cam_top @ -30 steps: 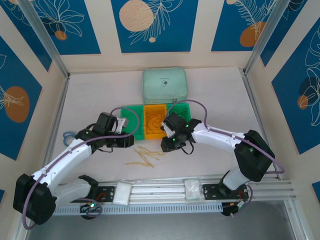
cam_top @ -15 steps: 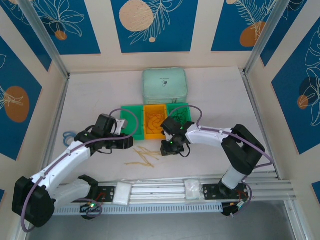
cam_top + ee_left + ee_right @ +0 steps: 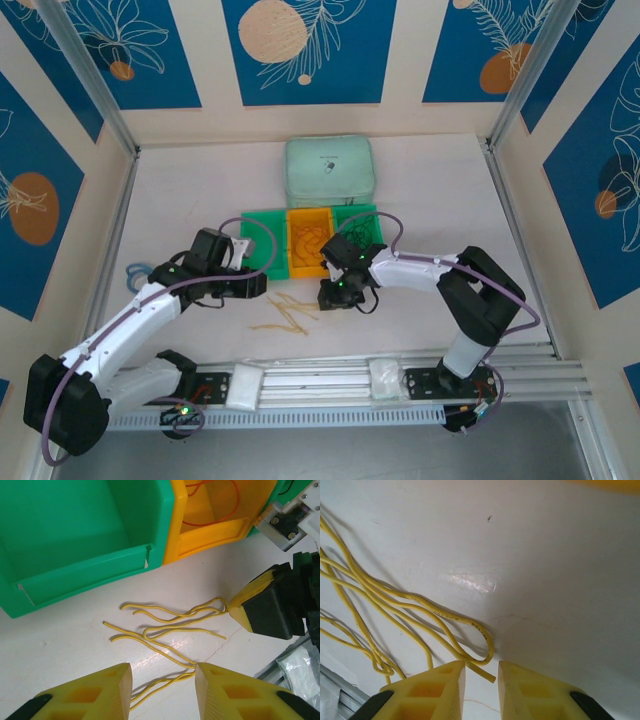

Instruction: Untangle the cables

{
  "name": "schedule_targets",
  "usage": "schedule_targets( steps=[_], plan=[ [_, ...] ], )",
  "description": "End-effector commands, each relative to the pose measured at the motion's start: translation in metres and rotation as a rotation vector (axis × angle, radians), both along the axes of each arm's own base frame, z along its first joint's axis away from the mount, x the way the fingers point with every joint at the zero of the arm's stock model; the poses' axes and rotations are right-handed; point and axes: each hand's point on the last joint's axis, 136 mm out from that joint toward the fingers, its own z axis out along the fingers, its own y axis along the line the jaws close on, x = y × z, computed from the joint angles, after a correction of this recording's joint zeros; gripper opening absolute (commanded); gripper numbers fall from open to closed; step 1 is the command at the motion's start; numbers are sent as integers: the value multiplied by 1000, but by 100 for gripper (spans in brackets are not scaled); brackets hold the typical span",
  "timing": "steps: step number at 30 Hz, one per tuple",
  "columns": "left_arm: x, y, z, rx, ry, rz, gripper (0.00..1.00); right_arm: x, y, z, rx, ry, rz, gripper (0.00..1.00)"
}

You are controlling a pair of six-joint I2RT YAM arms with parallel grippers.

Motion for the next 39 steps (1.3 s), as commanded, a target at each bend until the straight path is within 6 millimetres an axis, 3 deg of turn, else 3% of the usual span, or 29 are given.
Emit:
schedule_targets(
  steps=[1, 5, 10, 12, 17, 27, 34, 39],
  plan=[
    [2, 6, 4, 6, -20, 17, 38, -6, 0, -7, 15, 46, -8, 24],
    [2, 6, 4, 5, -20, 18, 38, -8, 0, -8, 24, 57, -2, 21],
    [2, 5, 4, 4, -20, 16, 38, -10, 3, -4, 46, 56, 7, 3],
    [2, 6, 4, 4, -21, 18, 38, -10, 3, 0, 54, 50, 10, 0],
    [2, 6, 4, 5, -22, 16, 38, -10, 3, 17, 102, 35, 22, 0],
    [5, 3, 5, -4, -26, 12, 38, -9, 8, 74, 334, -1, 47, 0],
    [8, 4, 11, -5, -47, 24, 38, -9, 7, 89, 380, -13, 64, 0],
    [16, 17, 24, 30, -123, 93, 38, 1, 8, 106, 387, -98, 59, 0]
  ],
)
